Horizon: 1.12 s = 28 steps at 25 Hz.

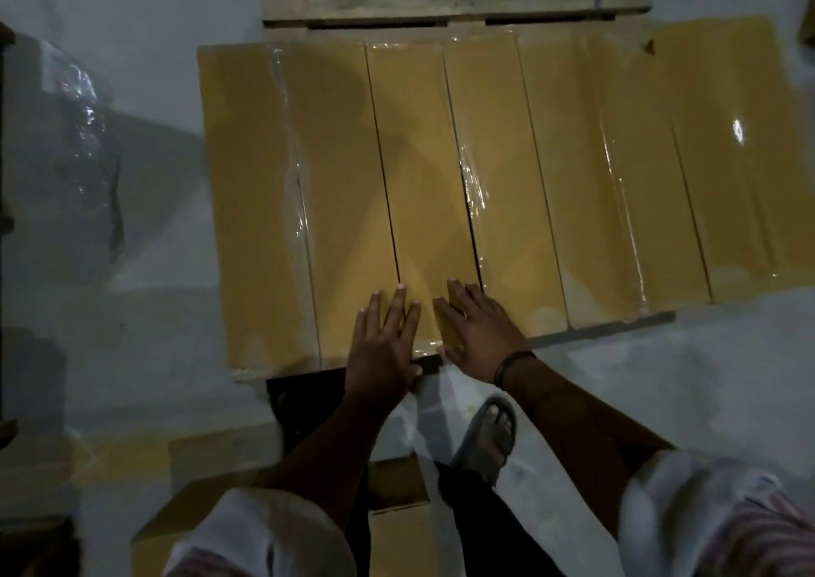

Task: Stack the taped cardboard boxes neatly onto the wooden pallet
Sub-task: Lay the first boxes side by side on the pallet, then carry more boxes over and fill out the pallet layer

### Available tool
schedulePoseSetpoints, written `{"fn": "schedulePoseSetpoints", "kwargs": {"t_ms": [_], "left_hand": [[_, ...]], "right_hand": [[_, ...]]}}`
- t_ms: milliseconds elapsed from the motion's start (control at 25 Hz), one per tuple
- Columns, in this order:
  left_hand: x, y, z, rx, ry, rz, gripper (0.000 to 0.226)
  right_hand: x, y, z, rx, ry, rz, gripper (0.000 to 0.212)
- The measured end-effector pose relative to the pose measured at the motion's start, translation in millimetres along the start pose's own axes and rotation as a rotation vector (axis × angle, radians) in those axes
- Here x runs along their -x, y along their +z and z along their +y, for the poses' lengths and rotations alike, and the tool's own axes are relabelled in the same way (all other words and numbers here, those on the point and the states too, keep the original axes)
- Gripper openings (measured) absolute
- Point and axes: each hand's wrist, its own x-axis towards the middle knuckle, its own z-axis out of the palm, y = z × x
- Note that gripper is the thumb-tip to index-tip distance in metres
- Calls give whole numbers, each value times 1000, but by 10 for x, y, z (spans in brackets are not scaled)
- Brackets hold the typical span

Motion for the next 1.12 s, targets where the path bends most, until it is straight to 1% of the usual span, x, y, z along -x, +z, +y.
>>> {"fn": "schedulePoseSetpoints", "kwargs": {"t_ms": [120,200,280,320,400,480,560,680,760,840,960,1040,1120], "left_hand": [[8,78,72,-61,-38,56,90],[-22,64,174,-113,-72,-11,82],[-4,-101,307,-104,-141,-66,81],[39,-241,407,-105,-144,-75,80],[169,-507,639,-50,-163,-84,78],[393,-815,1035,-25,-154,-121,80],[633,-1130,1508,-47,-124,-80,78],[927,-1640,2157,64,-155,31,70],[1122,-1964,2444,126,-167,69,66],[1253,-2198,2588,151,-148,75,67],[1375,-2446,2601,111,-121,43,73],[1345,-2608,2590,118,-117,39,78],[1255,-2820,2653,100,-64,57,81]], "right_hand": [[119,121,152,67,-68,-7,82],[183,121,259,79,-100,-28,80],[351,70,347,35,-118,-23,76],[518,-19,400,27,-121,-17,75],[869,-277,498,-15,-98,35,72],[1362,-649,549,-67,-54,68,70],[1751,-1010,596,-99,-22,151,68],[2165,-1530,598,-182,13,292,66],[2392,-1829,591,-230,30,331,65],[2533,-2054,616,-241,35,344,65],[2830,-2269,680,-253,87,372,65],[3015,-2366,759,-237,122,405,64],[3171,-2452,858,-232,187,463,63]]}}
